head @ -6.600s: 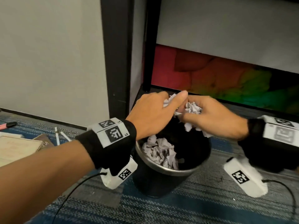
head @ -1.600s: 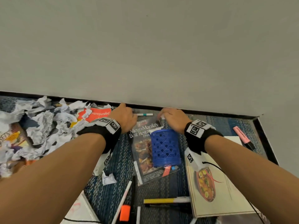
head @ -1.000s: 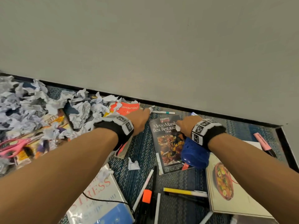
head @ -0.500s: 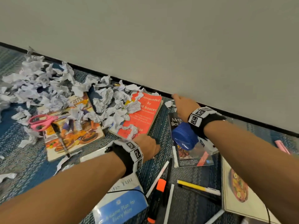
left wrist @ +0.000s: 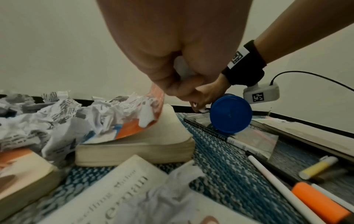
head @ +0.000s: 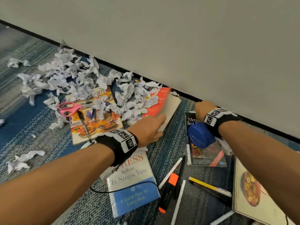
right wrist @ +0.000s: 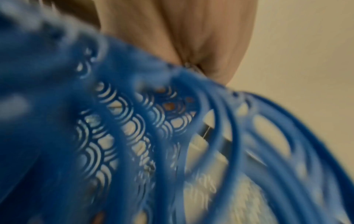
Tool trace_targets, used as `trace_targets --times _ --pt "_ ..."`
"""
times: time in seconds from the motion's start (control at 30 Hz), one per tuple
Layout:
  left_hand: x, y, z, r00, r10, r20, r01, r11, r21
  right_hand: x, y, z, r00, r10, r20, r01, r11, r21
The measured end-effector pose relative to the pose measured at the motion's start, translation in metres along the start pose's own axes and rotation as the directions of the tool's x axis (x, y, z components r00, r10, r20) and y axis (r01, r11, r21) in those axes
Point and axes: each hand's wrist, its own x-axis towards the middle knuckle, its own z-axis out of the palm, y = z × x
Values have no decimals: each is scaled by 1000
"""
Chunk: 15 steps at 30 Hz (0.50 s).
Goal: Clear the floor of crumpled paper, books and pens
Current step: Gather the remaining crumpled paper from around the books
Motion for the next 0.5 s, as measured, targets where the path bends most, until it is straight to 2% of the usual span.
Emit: trace_targets --times 0.07,0.13,0.2,0.23,0.37,0.5 --pt "-5 2 6 1000 27 13 -27 998 -51 -8 5 -2 991 16 -134 -8 998 60" --pt "-13 -4 12 997 79 25 -77 995 -62 -20 7 -8 957 25 -291 15 990 137" --pt "-25 -14 16 989 111 98 -113 993 16 -37 3 -17 913 9 -407 46 991 125" --pt "-31 -21 18 985 89 149 -102 991 82 -48 -1 -22 895 -2 -447 60 991 116" --pt "-53 -37 26 949 -47 310 -71 931 357 -90 -19 -30 868 -21 -496 125 976 177" --pt "-60 -49 25 926 -133 352 17 949 315 -122 -37 -25 915 -48 -400 136 972 193"
